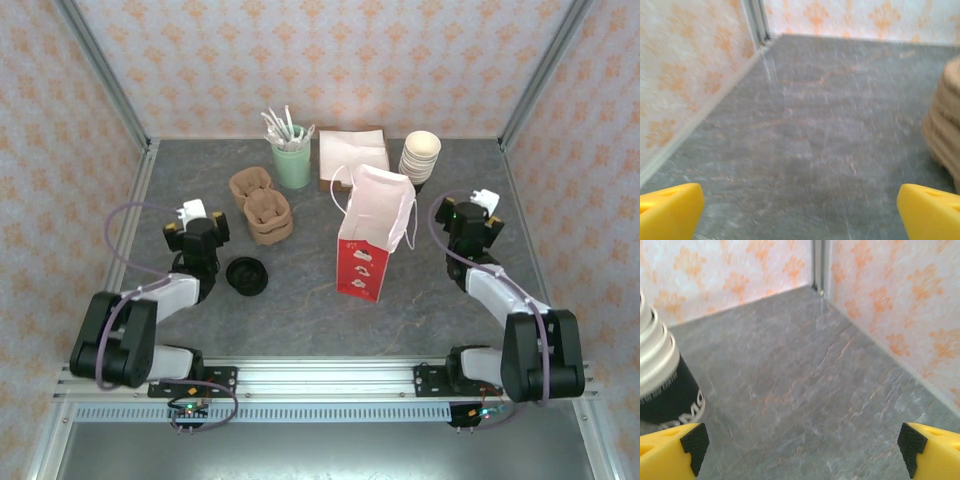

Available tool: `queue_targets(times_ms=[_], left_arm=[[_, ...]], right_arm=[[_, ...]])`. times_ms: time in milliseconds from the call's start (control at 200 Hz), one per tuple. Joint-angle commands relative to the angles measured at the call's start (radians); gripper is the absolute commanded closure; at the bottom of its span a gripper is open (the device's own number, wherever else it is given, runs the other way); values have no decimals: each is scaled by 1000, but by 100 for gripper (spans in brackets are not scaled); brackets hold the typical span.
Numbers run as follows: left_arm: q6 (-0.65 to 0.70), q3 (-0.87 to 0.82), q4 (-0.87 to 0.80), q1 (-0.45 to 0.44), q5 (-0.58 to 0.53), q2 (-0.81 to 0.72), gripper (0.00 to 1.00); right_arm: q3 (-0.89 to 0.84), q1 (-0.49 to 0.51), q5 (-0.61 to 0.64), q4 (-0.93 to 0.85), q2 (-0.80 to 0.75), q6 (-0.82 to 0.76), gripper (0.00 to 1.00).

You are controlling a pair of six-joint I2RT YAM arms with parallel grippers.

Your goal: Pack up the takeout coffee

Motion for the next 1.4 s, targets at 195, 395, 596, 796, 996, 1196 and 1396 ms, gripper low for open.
queue_targets(times_ms=[195,395,596,796,996,1196,1396], left_arm=[[-329,314,-668,-18,-125,-256,0],[-410,521,-982,-31,30,-243,0],[-413,587,-1098,-60,151,-235,0],[-363,644,-1146,-70,262,-204,0],[-357,663,-1166,-74,284,-192,0],[-344,676,-1172,-74,288,-180,0],[-346,672,-1178,-74,273,-178,0]], right_arm=[[445,-5,42,-684,16,383,1],[711,-4,-191,-867,165,489,17],[919,1,-260,-989,313,536,21],[1051,35,-256,-1044,425,517,26],[1186,60,-223,-1123,538,496,33],[1276,66,-201,-1162,611,465,42],[1345,66,-203,-1199,669,451,48]])
